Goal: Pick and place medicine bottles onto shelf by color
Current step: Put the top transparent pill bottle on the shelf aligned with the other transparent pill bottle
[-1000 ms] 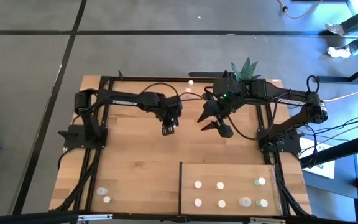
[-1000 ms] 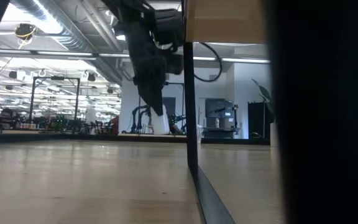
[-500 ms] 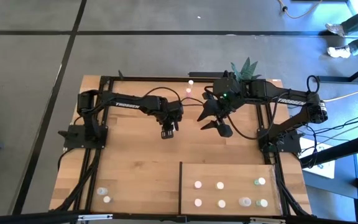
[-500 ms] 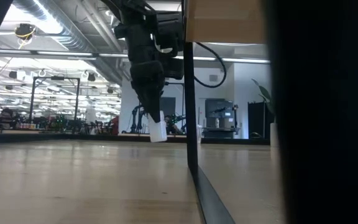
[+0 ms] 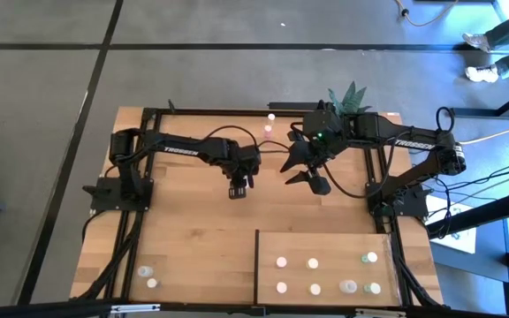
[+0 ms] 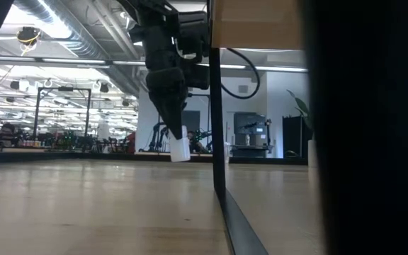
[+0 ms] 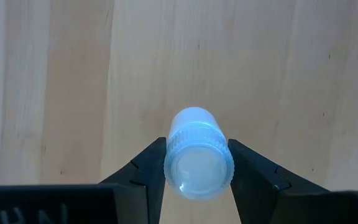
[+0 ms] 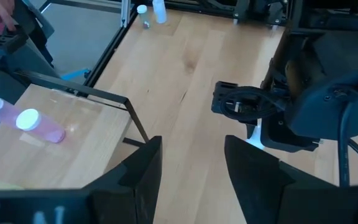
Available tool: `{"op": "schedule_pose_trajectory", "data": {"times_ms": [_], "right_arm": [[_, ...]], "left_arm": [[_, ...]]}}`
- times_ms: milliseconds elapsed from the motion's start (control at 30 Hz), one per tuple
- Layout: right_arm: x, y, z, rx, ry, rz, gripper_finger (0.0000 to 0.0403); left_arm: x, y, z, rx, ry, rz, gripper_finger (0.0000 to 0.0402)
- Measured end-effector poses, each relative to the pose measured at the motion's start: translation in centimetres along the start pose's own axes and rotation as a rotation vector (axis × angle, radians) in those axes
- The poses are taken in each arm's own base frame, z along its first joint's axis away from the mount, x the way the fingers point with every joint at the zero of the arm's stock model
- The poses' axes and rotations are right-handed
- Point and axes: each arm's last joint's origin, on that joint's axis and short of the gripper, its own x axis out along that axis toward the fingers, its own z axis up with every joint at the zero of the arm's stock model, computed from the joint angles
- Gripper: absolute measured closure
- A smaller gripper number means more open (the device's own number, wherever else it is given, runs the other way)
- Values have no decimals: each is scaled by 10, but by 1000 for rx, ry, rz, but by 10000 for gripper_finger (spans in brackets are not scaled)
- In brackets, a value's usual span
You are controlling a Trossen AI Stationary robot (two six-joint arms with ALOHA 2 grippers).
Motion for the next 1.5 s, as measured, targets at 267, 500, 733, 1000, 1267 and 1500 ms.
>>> {"op": "schedule_pose_trajectory", "data": {"times_ms": [267,500,733,1000,1267,1500], "right_arm": [[0,0,0,0,0,0,226],[0,0,0,-1,-3,-1,226],[0,0,1,-3,-8,-2,226],[0,0,1,-3,-7,-2,226],[0,0,1,-3,-7,-2,226],[0,0,1,-3,-7,-2,226]], "left_arm": [[5,-4,-2,15,29,4,264],[12,-7,-2,20,44,-5,264],[12,-7,-3,6,53,-9,255],[12,-7,-3,2,52,-9,188],[9,-7,-3,-12,47,-1,142],[-23,-6,-1,-21,-42,55,142]]}}
